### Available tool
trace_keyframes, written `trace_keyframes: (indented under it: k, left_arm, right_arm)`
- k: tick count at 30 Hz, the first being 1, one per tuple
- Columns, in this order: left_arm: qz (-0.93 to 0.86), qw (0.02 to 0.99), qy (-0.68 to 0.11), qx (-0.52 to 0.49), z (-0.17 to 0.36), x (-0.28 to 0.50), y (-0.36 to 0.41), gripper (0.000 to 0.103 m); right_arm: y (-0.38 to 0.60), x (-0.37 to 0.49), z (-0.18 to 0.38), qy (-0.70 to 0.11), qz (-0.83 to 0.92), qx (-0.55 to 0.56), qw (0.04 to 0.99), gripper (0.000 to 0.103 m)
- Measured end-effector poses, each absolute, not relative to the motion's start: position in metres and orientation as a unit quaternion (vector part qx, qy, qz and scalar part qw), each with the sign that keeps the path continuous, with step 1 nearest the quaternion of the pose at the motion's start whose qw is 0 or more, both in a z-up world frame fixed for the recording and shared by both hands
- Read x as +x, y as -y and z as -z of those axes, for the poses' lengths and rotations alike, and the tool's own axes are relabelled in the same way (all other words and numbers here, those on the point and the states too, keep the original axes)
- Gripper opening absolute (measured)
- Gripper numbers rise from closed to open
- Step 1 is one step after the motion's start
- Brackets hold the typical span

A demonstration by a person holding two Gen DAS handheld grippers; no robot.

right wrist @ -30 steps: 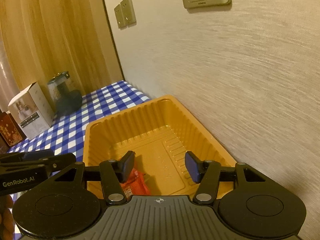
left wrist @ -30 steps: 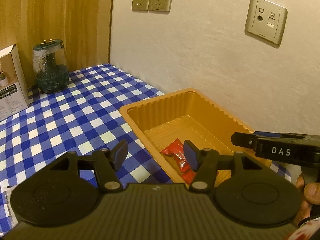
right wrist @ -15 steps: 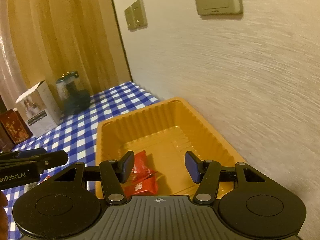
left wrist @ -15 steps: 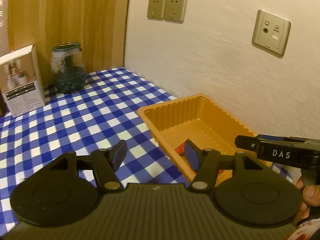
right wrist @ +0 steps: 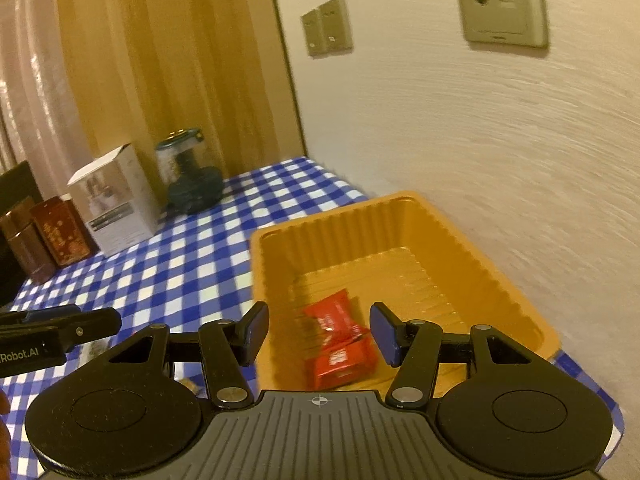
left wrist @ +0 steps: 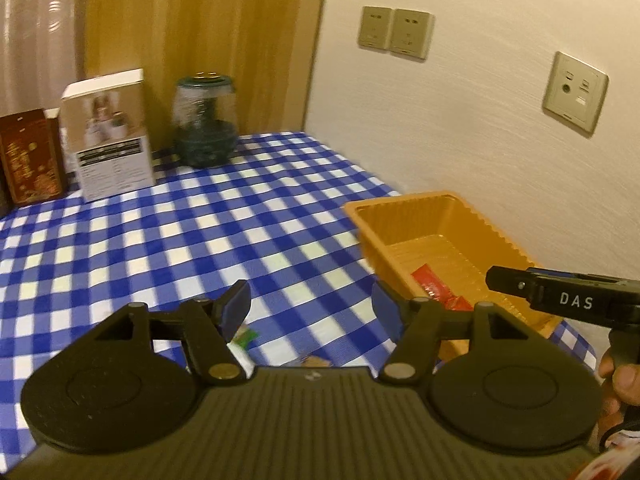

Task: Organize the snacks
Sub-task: 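Move the right tool back to the pile and grasp the white-green wrapped bar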

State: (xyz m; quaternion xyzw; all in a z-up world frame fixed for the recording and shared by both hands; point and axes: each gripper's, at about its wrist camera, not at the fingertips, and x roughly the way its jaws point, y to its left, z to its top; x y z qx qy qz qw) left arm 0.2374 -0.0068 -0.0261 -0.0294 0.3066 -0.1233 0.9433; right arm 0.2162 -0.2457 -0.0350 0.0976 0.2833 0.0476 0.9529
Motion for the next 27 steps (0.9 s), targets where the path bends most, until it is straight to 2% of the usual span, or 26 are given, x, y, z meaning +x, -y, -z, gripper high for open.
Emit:
trace_keyframes:
  k: [17,27]
  left_arm:
    - [0.045,0.939,-0.338,-0.044,0.048,0.193,-0.066,0.064]
    - [0.020,0.932,-0.361,-0.019,0.061,0.188,-0.078,0.064]
  right_arm:
    - [0.179,0.208,0.037,-0.284,-0.140,0.057,0.947,0.056]
    - [0.127,0.214,0.064,-0.321,-0.259,-0.036,0.910,0.056]
